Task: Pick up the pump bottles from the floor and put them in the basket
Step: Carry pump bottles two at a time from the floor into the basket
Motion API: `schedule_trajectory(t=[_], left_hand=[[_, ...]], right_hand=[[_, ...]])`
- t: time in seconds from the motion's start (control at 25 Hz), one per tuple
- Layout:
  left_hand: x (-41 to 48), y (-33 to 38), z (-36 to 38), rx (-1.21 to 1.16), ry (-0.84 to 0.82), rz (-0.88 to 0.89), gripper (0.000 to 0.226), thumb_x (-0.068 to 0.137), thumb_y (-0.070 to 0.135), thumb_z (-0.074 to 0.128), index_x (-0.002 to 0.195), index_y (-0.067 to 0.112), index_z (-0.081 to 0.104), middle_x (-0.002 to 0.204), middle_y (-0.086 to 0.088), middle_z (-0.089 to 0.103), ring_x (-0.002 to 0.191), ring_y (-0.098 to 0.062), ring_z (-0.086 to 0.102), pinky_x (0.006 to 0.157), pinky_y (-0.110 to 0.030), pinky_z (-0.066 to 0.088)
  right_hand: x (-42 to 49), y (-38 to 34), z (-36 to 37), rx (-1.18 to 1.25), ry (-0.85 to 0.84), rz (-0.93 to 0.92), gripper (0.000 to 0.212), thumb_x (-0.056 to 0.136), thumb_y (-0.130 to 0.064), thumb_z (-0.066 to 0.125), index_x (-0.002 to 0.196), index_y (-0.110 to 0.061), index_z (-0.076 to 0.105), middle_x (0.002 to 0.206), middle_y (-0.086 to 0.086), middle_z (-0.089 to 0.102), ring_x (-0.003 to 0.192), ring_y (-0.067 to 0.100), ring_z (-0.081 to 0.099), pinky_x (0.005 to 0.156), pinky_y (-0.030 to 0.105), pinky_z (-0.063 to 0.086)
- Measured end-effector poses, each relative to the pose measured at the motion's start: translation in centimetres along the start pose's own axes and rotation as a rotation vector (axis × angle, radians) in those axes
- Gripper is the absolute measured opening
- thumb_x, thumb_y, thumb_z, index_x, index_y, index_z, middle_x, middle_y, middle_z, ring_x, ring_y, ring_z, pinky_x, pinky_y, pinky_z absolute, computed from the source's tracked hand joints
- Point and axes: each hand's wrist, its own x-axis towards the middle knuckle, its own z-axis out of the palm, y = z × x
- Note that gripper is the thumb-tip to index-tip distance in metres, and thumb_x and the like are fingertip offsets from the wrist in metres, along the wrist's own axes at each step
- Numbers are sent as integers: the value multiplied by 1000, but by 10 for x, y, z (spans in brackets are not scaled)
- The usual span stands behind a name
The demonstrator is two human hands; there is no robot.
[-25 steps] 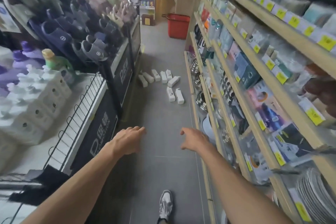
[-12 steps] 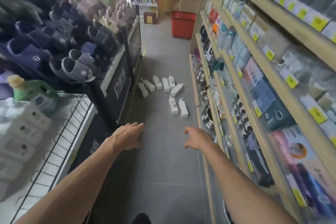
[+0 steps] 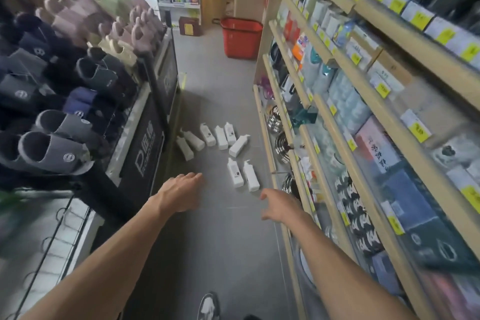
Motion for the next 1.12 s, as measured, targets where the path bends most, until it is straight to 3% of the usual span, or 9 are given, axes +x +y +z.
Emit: schedule_trajectory(t=[0.44, 0.64, 0.92, 1.12], left_hand=[[221, -9, -55, 50, 35, -21, 62, 82, 37, 72, 137, 29, 44, 129, 2, 56, 115, -24, 57, 88, -36, 48], [303, 1, -87, 37, 55, -86, 64, 84, 41, 70, 140, 27, 43, 131, 0, 56, 117, -24, 56, 93, -38, 49], [402, -16, -104, -18, 32, -149, 58, 87, 40, 68, 138, 25, 45, 130, -1, 56, 114, -24, 56, 89, -37, 49], [476, -37, -101, -41, -52, -134, 57, 84, 38, 69, 134, 26, 46, 128, -1, 55, 116, -25, 55, 88, -37, 47]], right_hand=[[192, 27, -114, -8, 45, -79, 54, 82, -35, 79, 128, -30, 52, 124, 1, 66, 111, 28, 61, 84, 35, 45], [276, 45, -168, -49, 38, -147, 51, 84, -33, 77, 130, -27, 55, 127, 0, 64, 111, 26, 61, 87, 35, 46], [391, 44, -211, -58, 18, -235, 42, 89, -32, 72, 126, -25, 55, 104, -4, 63, 99, 22, 62, 75, 32, 41], [456, 34, -219, -39, 15, -261, 40, 90, -32, 73, 125, -25, 55, 115, -4, 65, 101, 19, 61, 73, 30, 36]])
